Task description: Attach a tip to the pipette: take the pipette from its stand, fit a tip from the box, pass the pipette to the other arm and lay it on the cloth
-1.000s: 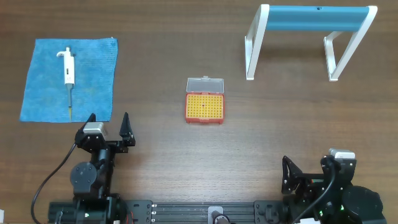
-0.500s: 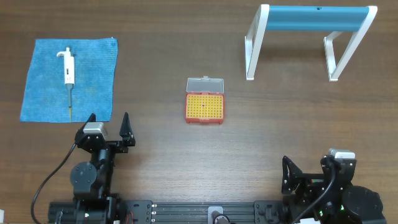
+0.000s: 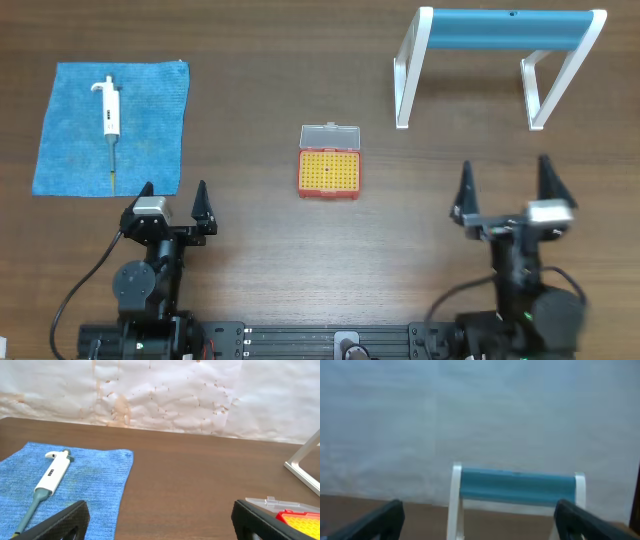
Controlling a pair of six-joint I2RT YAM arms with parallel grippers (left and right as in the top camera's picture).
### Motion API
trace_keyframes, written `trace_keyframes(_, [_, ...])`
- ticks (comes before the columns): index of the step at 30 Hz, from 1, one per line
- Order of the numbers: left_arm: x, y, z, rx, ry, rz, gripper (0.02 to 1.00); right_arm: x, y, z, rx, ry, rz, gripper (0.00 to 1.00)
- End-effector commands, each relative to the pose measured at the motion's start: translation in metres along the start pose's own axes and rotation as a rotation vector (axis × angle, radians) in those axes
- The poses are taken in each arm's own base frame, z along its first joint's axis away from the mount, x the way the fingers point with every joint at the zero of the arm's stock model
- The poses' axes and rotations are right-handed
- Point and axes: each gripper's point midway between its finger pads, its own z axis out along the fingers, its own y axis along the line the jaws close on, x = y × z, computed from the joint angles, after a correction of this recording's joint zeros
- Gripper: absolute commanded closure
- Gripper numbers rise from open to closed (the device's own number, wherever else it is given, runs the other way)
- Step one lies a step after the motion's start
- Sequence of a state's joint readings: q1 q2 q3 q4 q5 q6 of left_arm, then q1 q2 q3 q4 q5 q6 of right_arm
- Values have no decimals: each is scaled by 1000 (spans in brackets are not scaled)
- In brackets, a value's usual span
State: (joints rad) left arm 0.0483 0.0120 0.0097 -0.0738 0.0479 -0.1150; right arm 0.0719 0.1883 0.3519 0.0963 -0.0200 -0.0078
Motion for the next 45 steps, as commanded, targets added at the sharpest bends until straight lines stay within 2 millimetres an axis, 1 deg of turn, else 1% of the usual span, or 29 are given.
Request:
trace_keyframes(1, [1, 3, 0, -18, -1, -12, 102, 56, 2, -9, 15, -58, -23, 31])
trace_keyframes(3, [1, 3, 0, -18, -1, -12, 102, 67, 3, -15, 17, -81, -11, 34])
trace_keyframes(9, [1, 3, 0, -18, -1, -12, 102, 96, 4, -15, 12, 40, -5, 34])
trace_keyframes(11, [1, 3, 0, -18, -1, -12, 102, 121, 6, -17, 4, 143, -2, 34])
trace_keyframes(12, [1, 3, 0, -18, -1, -12, 102, 139, 8, -20, -2, 214, 4, 34])
trace_keyframes(13, [1, 3, 0, -18, -1, -12, 99, 150, 9, -23, -3, 262, 20, 34])
trace_keyframes(14, [1, 3, 0, -18, -1, -12, 102, 167, 10, -28, -2, 333, 53, 34])
trace_keyframes(45, [1, 3, 0, -18, -1, -12, 102, 166, 9, -28, 1, 331, 60, 34])
